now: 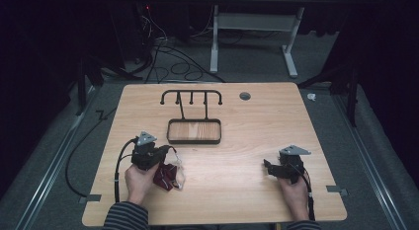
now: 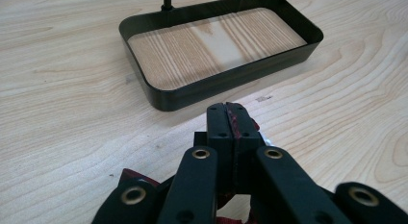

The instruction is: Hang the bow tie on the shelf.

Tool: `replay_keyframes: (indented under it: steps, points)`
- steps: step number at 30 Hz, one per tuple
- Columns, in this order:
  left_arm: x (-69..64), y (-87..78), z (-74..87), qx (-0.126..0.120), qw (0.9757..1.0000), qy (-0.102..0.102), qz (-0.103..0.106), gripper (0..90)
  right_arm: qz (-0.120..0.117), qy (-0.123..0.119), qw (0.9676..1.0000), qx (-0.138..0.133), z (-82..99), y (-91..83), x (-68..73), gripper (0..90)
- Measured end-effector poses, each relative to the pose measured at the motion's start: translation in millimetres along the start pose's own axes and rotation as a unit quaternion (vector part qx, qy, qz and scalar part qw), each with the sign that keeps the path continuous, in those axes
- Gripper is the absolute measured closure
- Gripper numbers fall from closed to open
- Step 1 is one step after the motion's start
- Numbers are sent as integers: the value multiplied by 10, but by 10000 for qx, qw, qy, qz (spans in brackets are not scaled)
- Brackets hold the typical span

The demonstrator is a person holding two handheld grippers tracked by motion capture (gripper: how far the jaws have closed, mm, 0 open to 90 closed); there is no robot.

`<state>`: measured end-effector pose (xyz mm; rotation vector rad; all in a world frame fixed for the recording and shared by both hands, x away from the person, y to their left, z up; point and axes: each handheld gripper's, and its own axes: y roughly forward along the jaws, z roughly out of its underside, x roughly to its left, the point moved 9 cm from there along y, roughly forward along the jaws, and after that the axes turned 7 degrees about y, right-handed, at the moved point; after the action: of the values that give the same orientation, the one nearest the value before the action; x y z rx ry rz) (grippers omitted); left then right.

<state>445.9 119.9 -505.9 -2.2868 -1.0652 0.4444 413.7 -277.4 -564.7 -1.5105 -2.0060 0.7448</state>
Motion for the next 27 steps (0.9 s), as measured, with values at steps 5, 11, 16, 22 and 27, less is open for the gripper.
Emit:
replay_keyframes:
  steps: [5,11,16,22,27]
  points:
    - [-4,-77,-73,-170,9999,-16,-16,897,27,31,10000,-4,-17,17,-5,285]
    - [-29,-125,-138,-234,9997,47,21,898,-29,-29,10000,2,-11,13,16,280]
    - [-51,-184,-179,-330,9994,7,40,899,-116,-120,9999,15,-2,8,44,278]
    - [-71,-276,-272,-433,9990,72,31,899,-104,-109,9999,14,0,6,41,276]
    - [-121,-350,-381,-512,9985,189,49,900,-104,-90,9999,19,3,2,41,276]
